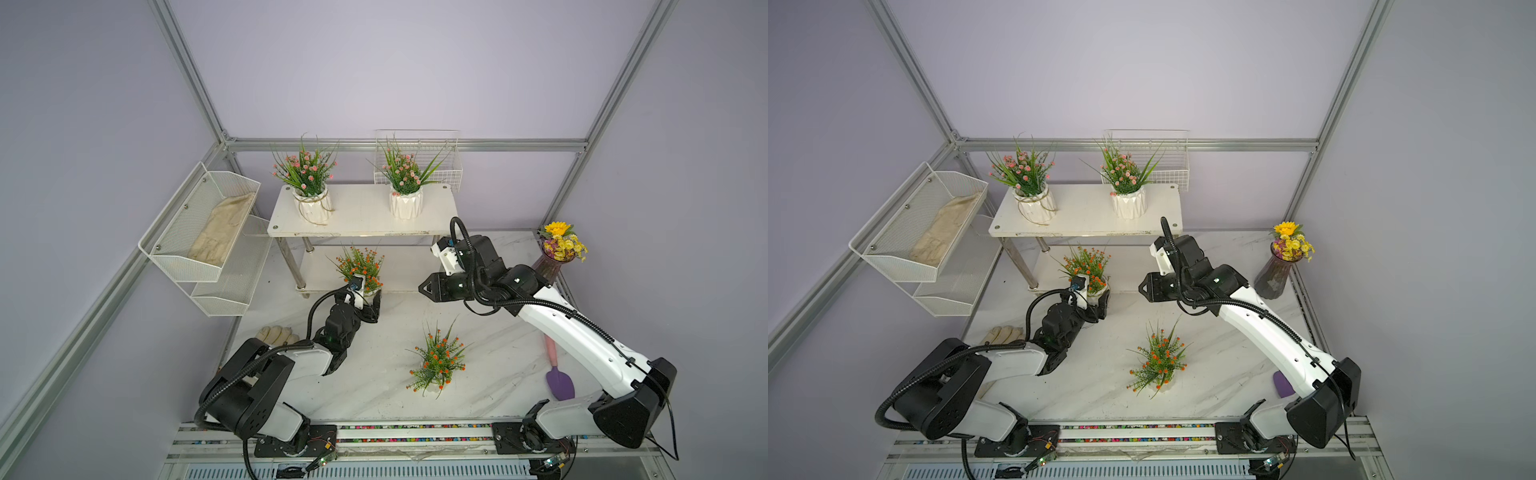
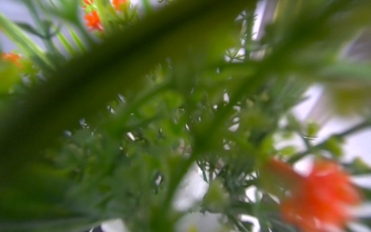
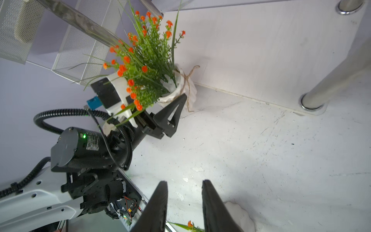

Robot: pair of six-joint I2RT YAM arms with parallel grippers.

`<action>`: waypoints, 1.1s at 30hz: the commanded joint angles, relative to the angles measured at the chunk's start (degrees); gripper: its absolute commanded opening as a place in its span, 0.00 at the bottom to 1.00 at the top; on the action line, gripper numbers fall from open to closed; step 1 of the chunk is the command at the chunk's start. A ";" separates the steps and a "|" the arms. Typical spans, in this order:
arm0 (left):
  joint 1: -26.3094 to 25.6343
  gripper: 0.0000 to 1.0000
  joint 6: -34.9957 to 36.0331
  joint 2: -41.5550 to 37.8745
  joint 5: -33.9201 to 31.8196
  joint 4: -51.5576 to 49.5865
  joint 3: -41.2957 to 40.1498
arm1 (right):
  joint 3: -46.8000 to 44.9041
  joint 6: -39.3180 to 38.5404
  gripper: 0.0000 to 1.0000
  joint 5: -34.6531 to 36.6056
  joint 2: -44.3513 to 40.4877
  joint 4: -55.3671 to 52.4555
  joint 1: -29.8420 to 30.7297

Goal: Place the baby's breath potted plants on the rack by color
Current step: Place the baby's breath potted plant on the rack.

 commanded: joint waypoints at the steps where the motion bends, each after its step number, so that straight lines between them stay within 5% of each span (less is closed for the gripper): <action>1: 2.51 0.06 -0.92 1.43 0.63 11.36 5.28 | -1.51 0.10 0.33 1.33 -1.10 -1.59 -0.58; 23: 17.50 0.06 -4.40 16.86 7.83 18.26 18.22 | -4.81 0.90 0.33 2.48 -5.65 -3.06 -1.90; 33: 18.28 0.09 -4.56 21.93 8.87 19.29 21.32 | -4.57 1.12 0.34 1.94 -5.63 -2.89 -2.08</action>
